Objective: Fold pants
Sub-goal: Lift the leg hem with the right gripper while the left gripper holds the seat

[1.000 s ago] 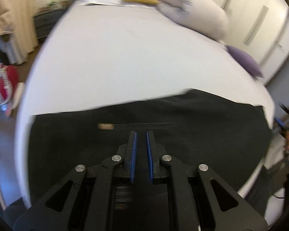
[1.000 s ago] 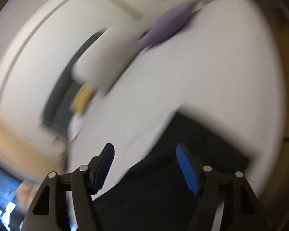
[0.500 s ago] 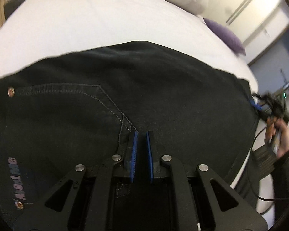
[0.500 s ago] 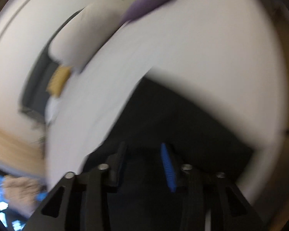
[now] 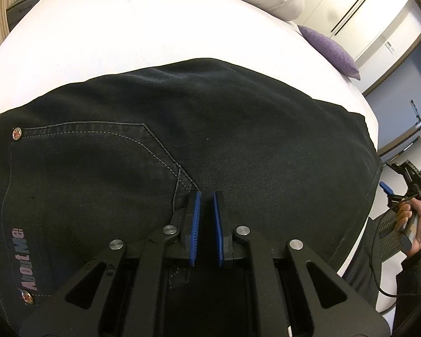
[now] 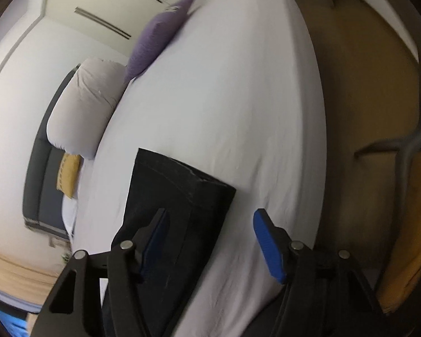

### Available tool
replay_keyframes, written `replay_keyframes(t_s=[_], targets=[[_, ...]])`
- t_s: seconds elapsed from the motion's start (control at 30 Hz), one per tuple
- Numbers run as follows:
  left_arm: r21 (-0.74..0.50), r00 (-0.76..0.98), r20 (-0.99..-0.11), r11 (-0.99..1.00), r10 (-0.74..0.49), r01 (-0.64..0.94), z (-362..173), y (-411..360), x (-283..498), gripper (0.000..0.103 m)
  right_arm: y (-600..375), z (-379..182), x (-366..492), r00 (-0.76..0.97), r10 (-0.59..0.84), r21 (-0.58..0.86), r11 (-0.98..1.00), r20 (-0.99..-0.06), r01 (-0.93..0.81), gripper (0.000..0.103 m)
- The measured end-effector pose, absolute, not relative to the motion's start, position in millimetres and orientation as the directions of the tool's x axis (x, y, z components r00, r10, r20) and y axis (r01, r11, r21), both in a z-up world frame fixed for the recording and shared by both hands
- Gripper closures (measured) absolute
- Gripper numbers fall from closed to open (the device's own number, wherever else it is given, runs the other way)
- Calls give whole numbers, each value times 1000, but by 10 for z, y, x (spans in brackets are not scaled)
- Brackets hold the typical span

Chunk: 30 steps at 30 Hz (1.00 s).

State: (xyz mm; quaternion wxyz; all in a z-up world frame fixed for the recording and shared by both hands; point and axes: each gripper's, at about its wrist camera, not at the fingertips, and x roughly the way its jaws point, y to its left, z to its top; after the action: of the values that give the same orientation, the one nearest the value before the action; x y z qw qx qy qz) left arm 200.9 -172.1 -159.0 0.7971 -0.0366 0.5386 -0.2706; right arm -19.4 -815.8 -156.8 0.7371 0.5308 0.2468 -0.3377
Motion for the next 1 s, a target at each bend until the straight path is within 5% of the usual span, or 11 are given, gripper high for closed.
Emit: replay_keyframes(t_s=[0.37, 0.7, 0.9, 1.0], targets=[[-348, 273, -840, 851, -469, 393, -1553, -1673, 1997, 94, -8224, -1871, -365, 774, -180, 773, 90, -607, 627, 53], [-344, 275, -841, 852, -467, 394, -1551, -1660, 2000, 94, -8251, -1803, -361, 821, -174, 820, 96, -544, 564, 54], [-344, 274, -841, 852, -466, 395, -1551, -1665, 2003, 94, -8296, -1845, -329, 818, -176, 816, 105, -547, 569, 77], [-343, 275, -841, 852, -466, 395, -1550, -1666, 2002, 94, -8317, -1861, -291, 832, -172, 831, 101, -527, 547, 77]])
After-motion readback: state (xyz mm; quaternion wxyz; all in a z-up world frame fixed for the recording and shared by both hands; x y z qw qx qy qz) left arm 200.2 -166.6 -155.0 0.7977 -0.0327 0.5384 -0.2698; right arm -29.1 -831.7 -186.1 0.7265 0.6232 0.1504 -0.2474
